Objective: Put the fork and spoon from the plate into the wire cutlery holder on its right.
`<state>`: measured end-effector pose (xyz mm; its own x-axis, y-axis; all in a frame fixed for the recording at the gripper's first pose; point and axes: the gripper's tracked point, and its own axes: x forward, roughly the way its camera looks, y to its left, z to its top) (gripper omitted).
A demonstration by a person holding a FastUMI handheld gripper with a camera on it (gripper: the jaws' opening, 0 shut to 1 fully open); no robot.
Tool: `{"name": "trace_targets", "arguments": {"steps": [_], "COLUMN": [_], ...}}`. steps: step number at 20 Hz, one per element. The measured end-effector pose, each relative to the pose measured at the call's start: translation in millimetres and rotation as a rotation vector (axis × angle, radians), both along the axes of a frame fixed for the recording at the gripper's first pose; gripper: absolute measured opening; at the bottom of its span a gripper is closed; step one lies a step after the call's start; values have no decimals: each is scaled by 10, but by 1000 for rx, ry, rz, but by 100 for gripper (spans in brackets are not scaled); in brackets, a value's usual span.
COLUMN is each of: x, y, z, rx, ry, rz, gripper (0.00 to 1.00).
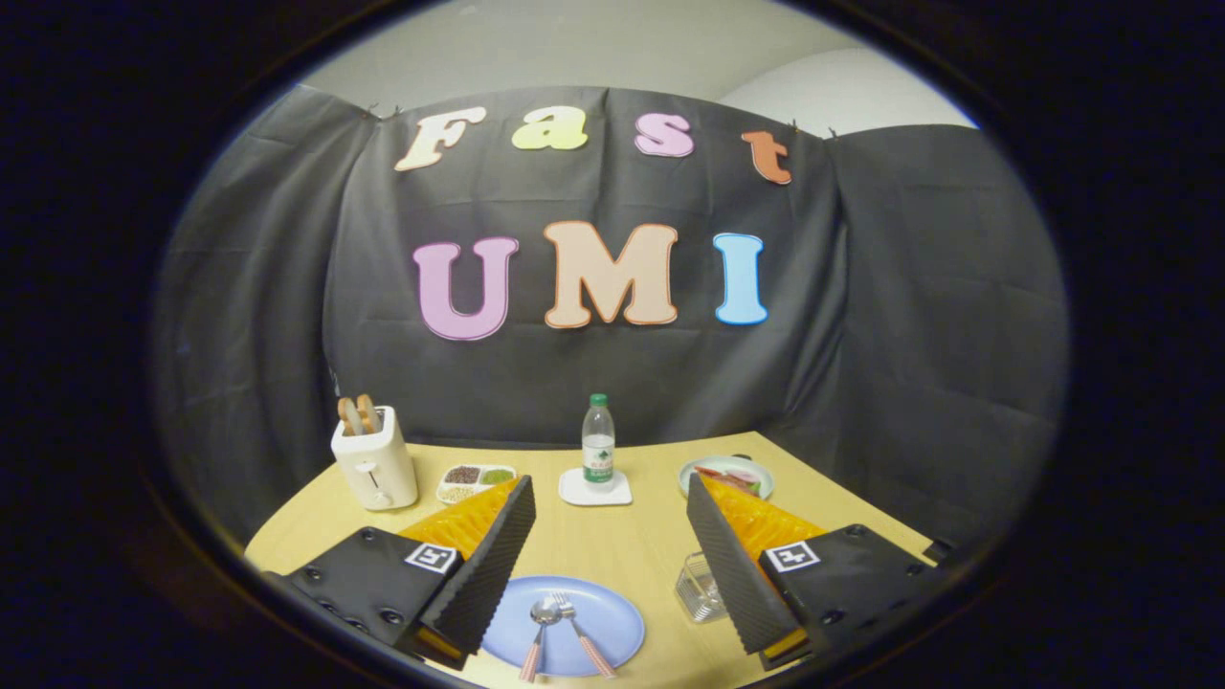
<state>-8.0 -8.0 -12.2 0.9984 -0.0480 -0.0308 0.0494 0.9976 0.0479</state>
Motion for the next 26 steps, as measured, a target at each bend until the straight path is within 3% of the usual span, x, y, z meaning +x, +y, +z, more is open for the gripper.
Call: {"name": "trace_targets", "arguments": {"steps": [9,18,26], "x": [-36,-132,-88], "y": [269,873,523], "z": [-449,-1014,-1705], "rx": [-24,-70,-74], "ry": [139,283,364], "rz": [20,167,166], "gripper": [100,100,100]}}
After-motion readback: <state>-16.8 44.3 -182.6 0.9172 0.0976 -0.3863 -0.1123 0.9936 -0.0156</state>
